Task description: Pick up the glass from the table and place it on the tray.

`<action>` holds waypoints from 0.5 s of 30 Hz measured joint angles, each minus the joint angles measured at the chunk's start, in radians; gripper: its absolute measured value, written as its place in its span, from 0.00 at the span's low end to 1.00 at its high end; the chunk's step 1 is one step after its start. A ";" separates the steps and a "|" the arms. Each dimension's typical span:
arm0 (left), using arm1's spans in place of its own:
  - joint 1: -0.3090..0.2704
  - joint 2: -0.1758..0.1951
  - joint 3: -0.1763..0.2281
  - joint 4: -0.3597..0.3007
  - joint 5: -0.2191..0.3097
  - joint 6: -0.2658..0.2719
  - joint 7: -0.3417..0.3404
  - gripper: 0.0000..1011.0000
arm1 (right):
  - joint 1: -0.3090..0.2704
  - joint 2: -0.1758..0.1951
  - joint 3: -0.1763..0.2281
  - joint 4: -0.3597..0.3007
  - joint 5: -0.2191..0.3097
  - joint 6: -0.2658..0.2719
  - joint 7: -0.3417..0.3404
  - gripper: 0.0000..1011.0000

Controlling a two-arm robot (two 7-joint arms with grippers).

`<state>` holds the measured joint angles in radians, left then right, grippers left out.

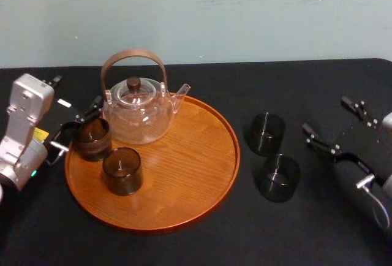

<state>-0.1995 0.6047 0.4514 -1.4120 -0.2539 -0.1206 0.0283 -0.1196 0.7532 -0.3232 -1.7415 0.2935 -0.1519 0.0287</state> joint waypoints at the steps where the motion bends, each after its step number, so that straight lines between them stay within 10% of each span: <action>1: 0.000 0.000 0.000 0.000 0.000 0.000 0.000 0.99 | 0.000 0.000 0.000 0.000 0.000 0.000 0.000 0.99; 15: 0.000 0.000 0.000 0.000 0.000 0.000 0.000 0.99 | -0.088 0.012 0.003 -0.077 0.028 0.015 0.091 0.99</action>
<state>-0.1996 0.6047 0.4514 -1.4119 -0.2539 -0.1205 0.0283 -0.2078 0.7650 -0.3198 -1.8184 0.3212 -0.1365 0.1200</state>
